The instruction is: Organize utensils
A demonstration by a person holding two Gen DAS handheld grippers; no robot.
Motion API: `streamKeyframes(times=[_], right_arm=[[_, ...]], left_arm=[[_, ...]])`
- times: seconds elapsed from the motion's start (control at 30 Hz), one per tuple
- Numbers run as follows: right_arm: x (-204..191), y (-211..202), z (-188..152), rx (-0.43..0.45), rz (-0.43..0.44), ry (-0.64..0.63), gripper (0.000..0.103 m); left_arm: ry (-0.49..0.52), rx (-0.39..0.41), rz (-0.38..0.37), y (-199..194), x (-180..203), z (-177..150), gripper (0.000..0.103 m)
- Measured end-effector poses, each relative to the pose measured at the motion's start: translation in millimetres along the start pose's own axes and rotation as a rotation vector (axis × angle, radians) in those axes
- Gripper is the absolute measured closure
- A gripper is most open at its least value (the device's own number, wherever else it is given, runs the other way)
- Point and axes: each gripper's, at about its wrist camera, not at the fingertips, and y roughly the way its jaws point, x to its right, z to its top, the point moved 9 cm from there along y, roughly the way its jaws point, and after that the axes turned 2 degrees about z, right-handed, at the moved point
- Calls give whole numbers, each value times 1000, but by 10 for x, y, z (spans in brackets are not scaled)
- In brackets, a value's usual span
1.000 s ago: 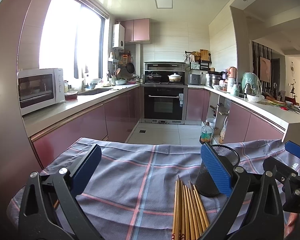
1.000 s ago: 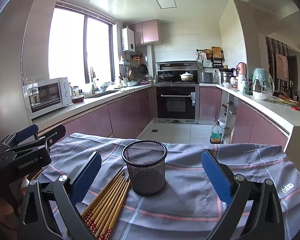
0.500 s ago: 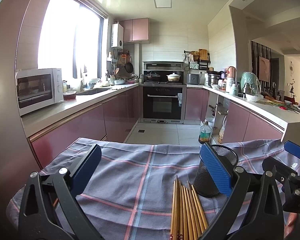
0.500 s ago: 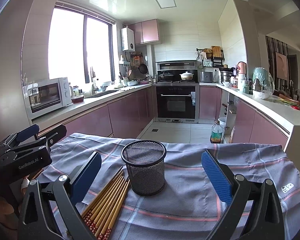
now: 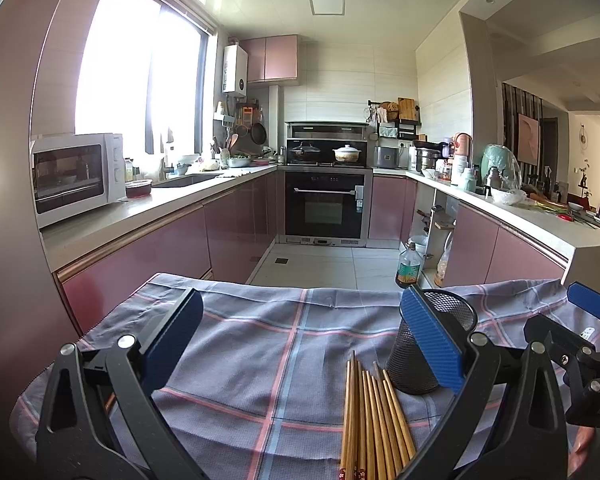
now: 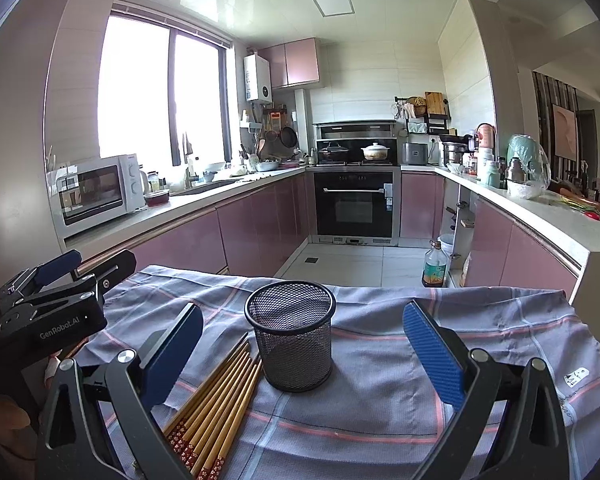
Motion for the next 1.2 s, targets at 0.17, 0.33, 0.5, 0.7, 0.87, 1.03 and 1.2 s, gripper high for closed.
streamKeyframes(times=[0.17, 0.33, 0.5, 0.7, 0.87, 1.03, 1.2], right_arm=[[0, 12, -2, -3, 3, 2, 6], [-4, 27, -10, -9, 4, 1, 6], [-8, 49, -18, -14, 10, 2, 6], [-15, 63, -28, -19, 13, 3, 6], [-19, 66, -33, -21, 15, 3, 6], [-26, 89, -53, -29, 21, 1, 6], [-48, 153, -174, -87, 46, -1, 8]], left_arm=[[-6, -6, -3, 13, -12, -13, 5], [-7, -13, -4, 37, -22, -16, 5], [-9, -18, -9, 44, -17, -27, 5], [-11, -30, -11, 87, -34, -42, 5], [-7, -34, -13, 113, -30, -59, 5], [-6, -50, -22, 150, -31, -86, 5], [6, -111, -46, 263, -62, -227, 5]])
